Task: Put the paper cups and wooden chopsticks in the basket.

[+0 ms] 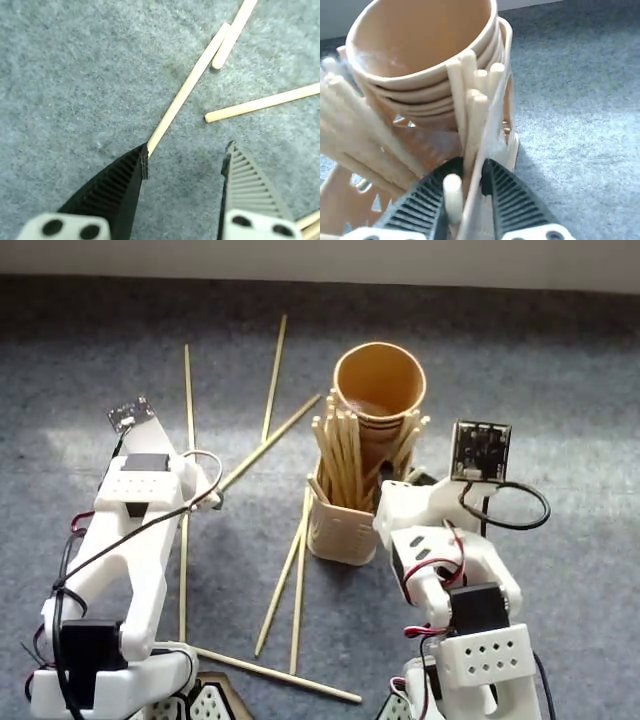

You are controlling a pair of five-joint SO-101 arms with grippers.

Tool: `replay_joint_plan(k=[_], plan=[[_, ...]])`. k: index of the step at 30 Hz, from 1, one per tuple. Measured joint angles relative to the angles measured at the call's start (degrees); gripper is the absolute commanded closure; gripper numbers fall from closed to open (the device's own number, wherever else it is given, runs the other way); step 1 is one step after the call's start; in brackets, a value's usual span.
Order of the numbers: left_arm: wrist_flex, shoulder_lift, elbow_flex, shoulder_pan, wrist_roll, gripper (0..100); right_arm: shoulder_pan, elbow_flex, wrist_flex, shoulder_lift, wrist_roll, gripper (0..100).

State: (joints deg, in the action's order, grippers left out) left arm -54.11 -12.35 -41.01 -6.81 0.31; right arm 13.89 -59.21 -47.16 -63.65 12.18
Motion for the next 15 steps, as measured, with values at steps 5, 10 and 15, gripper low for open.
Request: replay_joint_plan(k=[5,10,15], plan=[[0.0,0.0,0.0,0.0,0.0,75,-7.5,3.8,-0.5,0.7,-1.7,99.3],[0.0,0.0,0.0,0.0,0.0,75,-13.6,12.2,-4.0,0.9,-4.2,99.4],[0.0,0.0,0.0,0.0,0.0,75,-14.9,20.7,-8.5,0.9,-5.5,99.4]])
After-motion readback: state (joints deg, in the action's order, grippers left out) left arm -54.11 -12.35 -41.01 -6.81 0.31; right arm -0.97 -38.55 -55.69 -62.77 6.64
